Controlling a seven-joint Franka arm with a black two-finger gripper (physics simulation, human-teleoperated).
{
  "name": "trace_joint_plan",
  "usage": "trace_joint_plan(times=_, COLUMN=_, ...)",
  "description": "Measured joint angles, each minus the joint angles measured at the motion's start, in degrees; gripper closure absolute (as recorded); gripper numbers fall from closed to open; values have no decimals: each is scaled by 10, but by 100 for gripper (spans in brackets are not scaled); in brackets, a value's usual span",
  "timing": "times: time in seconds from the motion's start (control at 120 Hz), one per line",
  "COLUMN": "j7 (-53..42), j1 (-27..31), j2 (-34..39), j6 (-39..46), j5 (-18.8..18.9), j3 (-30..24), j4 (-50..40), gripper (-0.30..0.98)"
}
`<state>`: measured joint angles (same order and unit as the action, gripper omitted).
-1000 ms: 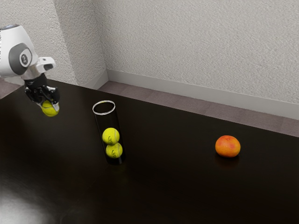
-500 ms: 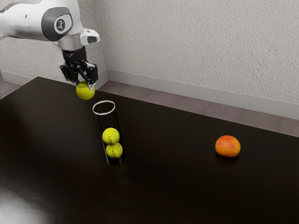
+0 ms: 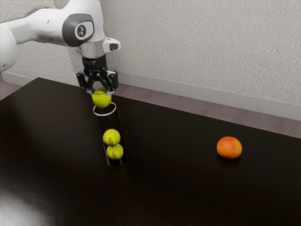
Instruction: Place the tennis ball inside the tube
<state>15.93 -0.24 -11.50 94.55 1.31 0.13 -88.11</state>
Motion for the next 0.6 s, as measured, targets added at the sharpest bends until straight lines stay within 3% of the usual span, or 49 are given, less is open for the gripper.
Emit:
trace_joint_plan(times=0.108, j7=17, j1=0, j2=0, j6=1, j5=-6, j3=1, j4=-1, gripper=36)
trace_joint_plan(times=0.317, j7=41, j1=-1, j2=4, j6=1, j5=-13, j3=1, j4=-2, gripper=17)
trace_joint_plan(times=0.433, j7=50, j1=-1, j2=11, j6=0, j5=-13, j3=1, j4=-2, gripper=10)
trace_joint_plan(times=0.6, j7=61, j1=-2, j2=87, j6=5, j5=-11, j3=14, j4=-34, gripper=5)
